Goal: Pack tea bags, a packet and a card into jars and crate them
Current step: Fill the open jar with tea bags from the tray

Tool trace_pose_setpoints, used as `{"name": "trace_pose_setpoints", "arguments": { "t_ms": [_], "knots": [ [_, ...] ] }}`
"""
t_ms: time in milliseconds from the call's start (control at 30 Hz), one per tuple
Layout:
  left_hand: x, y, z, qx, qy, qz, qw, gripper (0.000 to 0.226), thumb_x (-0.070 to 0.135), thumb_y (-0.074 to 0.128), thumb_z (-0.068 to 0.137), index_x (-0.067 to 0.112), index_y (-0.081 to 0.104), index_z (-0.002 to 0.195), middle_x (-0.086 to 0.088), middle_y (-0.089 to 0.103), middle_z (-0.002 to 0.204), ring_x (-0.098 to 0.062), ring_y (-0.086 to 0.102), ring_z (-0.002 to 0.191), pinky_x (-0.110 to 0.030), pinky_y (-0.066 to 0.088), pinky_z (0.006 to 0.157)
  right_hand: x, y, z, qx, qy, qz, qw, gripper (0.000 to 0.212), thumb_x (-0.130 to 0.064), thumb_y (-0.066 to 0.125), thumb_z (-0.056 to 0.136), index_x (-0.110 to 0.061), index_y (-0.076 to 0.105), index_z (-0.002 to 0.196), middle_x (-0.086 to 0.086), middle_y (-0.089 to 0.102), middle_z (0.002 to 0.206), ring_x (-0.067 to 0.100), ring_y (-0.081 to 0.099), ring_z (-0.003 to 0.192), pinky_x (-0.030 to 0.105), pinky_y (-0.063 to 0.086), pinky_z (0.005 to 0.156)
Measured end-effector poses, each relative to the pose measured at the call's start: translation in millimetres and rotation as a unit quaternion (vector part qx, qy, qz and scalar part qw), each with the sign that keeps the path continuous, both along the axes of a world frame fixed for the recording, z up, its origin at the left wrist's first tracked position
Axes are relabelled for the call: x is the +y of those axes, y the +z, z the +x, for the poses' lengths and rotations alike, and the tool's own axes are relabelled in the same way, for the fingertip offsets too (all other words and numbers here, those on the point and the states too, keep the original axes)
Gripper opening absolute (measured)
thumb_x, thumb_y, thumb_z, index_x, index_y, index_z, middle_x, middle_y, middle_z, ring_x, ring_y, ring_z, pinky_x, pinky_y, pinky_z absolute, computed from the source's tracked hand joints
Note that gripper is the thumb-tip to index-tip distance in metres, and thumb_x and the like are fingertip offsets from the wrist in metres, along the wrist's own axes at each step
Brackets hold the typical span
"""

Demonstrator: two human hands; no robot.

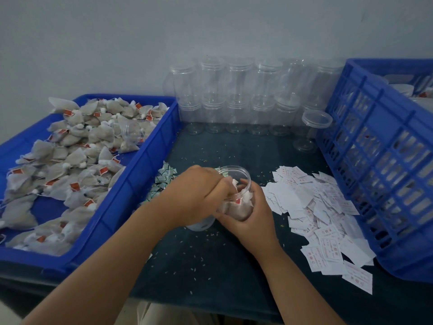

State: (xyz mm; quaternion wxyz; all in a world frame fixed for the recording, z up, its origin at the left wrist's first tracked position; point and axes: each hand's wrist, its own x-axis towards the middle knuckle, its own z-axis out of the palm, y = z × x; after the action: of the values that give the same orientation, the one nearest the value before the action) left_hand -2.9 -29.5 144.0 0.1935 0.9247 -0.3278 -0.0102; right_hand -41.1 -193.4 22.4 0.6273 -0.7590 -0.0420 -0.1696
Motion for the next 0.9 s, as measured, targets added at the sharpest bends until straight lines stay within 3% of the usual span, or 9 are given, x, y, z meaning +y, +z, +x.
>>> {"name": "trace_pose_setpoints", "arguments": {
  "t_ms": [100, 200, 333, 400, 433, 533, 633, 733, 900],
  "knots": [
    [19, 11, 2, -0.040, 0.076, -0.125, 0.988, 0.034, 0.047, 0.046, 0.105, 0.033, 0.077, 0.098, 0.012, 0.072, 0.085, -0.004, 0.066, 0.077, -0.032, 0.055, 0.069, 0, -1, 1, -0.010, -0.010, -0.005, 1.000, 0.080, -0.048, 0.100, 0.064, -0.056, 0.055, 0.129, -0.021, 0.072, 0.129, 0.006, 0.073, 0.117, 0.017, 0.057, 0.092],
    [60, 32, 25, -0.066, 0.157, -0.149, 0.974, 0.022, 0.049, 0.057, 0.101, 0.035, 0.072, 0.093, 0.025, 0.069, 0.078, 0.004, 0.064, 0.067, -0.020, 0.047, 0.060, 0, -4, 2, -0.009, -0.007, -0.007, 1.000, 0.080, -0.049, 0.100, 0.064, -0.057, 0.055, 0.130, -0.022, 0.071, 0.131, 0.004, 0.071, 0.120, 0.013, 0.054, 0.094],
    [138, 49, 78, -0.044, 0.300, 0.038, 0.952, 0.020, 0.039, 0.060, 0.101, 0.031, 0.069, 0.086, 0.010, 0.071, 0.086, -0.010, 0.063, 0.077, -0.033, 0.048, 0.069, 0, -7, 3, 0.004, 0.005, -0.025, 1.000, 0.083, -0.054, 0.100, 0.064, -0.054, 0.054, 0.134, -0.024, 0.071, 0.131, 0.001, 0.071, 0.117, 0.012, 0.055, 0.091],
    [172, 33, 97, 0.028, 0.351, 0.161, 0.922, 0.012, 0.024, 0.059, 0.103, 0.025, 0.071, 0.105, -0.003, 0.073, 0.112, -0.019, 0.064, 0.093, -0.038, 0.050, 0.079, 0, -8, 3, 0.011, 0.009, -0.028, 0.999, 0.084, -0.054, 0.100, 0.063, -0.051, 0.055, 0.135, -0.024, 0.071, 0.130, 0.001, 0.072, 0.116, 0.011, 0.055, 0.090],
    [184, 19, 101, 0.089, 0.349, 0.216, 0.908, 0.022, 0.020, 0.058, 0.102, 0.024, 0.068, 0.122, -0.007, 0.070, 0.125, -0.024, 0.066, 0.103, -0.040, 0.053, 0.086, 0, -9, 3, 0.014, 0.010, -0.030, 0.999, 0.085, -0.054, 0.100, 0.063, -0.050, 0.055, 0.135, -0.023, 0.071, 0.130, 0.002, 0.072, 0.116, 0.011, 0.055, 0.090],
    [204, -22, 95, 0.240, 0.315, 0.227, 0.890, 0.044, 0.017, 0.061, 0.099, 0.021, 0.054, 0.142, -0.015, 0.067, 0.128, -0.037, 0.070, 0.105, -0.049, 0.061, 0.087, 1, -9, 3, 0.016, 0.010, -0.033, 0.999, 0.085, -0.057, 0.099, 0.062, -0.052, 0.054, 0.134, -0.023, 0.071, 0.131, 0.001, 0.072, 0.117, 0.014, 0.056, 0.090],
    [211, -32, 102, 0.162, 0.284, 0.250, 0.911, 0.041, 0.014, 0.068, 0.091, 0.027, 0.060, 0.129, 0.003, 0.061, 0.100, -0.020, 0.065, 0.084, -0.033, 0.052, 0.066, 1, -9, 3, 0.016, 0.006, -0.029, 0.999, 0.083, -0.055, 0.099, 0.063, -0.056, 0.054, 0.133, -0.023, 0.071, 0.132, 0.001, 0.071, 0.118, 0.022, 0.056, 0.094],
    [213, -29, 109, 0.105, 0.319, 0.225, 0.915, 0.006, 0.032, 0.070, 0.095, 0.030, 0.067, 0.099, 0.001, 0.068, 0.103, -0.018, 0.061, 0.089, -0.033, 0.050, 0.077, 1, -9, 2, 0.018, 0.004, -0.026, 0.999, 0.082, -0.053, 0.099, 0.064, -0.056, 0.054, 0.132, -0.023, 0.071, 0.132, 0.001, 0.071, 0.119, 0.025, 0.055, 0.095],
    [212, -31, 107, 0.107, 0.331, 0.169, 0.922, 0.022, 0.034, 0.059, 0.104, 0.014, 0.065, 0.097, -0.012, 0.068, 0.104, -0.027, 0.063, 0.091, -0.039, 0.052, 0.084, 0, -9, 3, 0.027, 0.005, -0.025, 0.999, 0.082, -0.053, 0.098, 0.063, -0.053, 0.055, 0.133, -0.022, 0.071, 0.131, 0.004, 0.071, 0.119, 0.033, 0.058, 0.099]
  ]
}}
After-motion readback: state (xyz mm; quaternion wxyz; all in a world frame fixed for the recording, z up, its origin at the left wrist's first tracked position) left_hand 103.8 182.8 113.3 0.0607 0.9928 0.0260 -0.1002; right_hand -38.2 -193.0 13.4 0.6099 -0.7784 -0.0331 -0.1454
